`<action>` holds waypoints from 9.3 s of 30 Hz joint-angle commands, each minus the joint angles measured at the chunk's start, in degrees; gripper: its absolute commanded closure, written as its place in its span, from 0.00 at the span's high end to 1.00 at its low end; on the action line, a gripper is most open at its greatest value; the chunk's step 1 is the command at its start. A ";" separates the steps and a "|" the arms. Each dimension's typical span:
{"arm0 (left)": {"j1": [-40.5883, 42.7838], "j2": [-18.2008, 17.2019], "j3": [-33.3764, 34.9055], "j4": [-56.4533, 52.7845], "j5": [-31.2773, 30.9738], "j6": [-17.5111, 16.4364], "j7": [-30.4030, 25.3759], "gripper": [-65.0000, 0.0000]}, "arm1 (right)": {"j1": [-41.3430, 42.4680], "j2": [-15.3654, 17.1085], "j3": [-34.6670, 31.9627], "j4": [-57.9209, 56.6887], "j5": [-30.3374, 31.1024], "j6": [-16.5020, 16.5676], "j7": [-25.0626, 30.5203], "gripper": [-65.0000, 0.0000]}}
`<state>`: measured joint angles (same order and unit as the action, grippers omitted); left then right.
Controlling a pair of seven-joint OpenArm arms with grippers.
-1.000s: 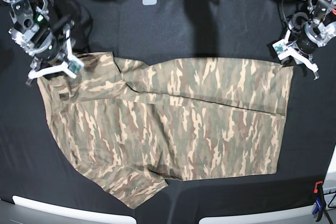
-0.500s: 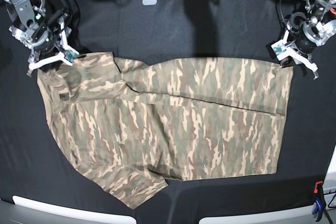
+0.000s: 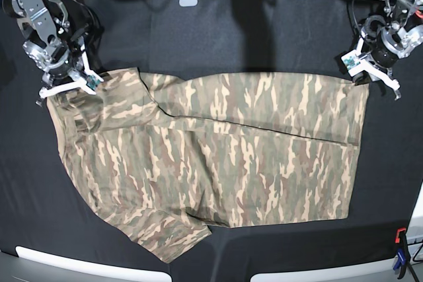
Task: Layout the t-shirt on the table in an organized manner, then fold the t-shirt properly
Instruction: 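Release and regrasp the shirt's shoulder edges with both grippers, then lift the shoulder edges with both grippers and pull toward the robot, then reach both grippers down to the shirt's hem corners, then grasp the hem and fold it up onto the shoulders with both grippers, then grasp the folded strip end with the right gripper and fold it inward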
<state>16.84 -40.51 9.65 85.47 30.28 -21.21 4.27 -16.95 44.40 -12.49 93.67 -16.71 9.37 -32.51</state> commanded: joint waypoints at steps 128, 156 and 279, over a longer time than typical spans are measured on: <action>-54.93 19.71 -12.24 -65.02 -48.98 -8.85 24.17 0.00 | 70.82 -12.15 6.29 -78.77 27.41 16.70 -2.97 0.53; -54.93 19.67 -12.24 -64.59 -55.54 -8.81 20.26 0.00 | 64.52 -12.31 6.29 -78.51 19.89 21.99 8.48 0.00; -2.84 19.69 -32.54 13.42 -55.39 4.50 30.03 0.49 | 37.44 -16.17 14.62 -29.62 44.54 20.37 -23.28 0.44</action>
<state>14.59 -20.01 -22.52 97.78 -24.60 -16.69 35.68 18.61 27.22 1.69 63.16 27.20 29.47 -56.75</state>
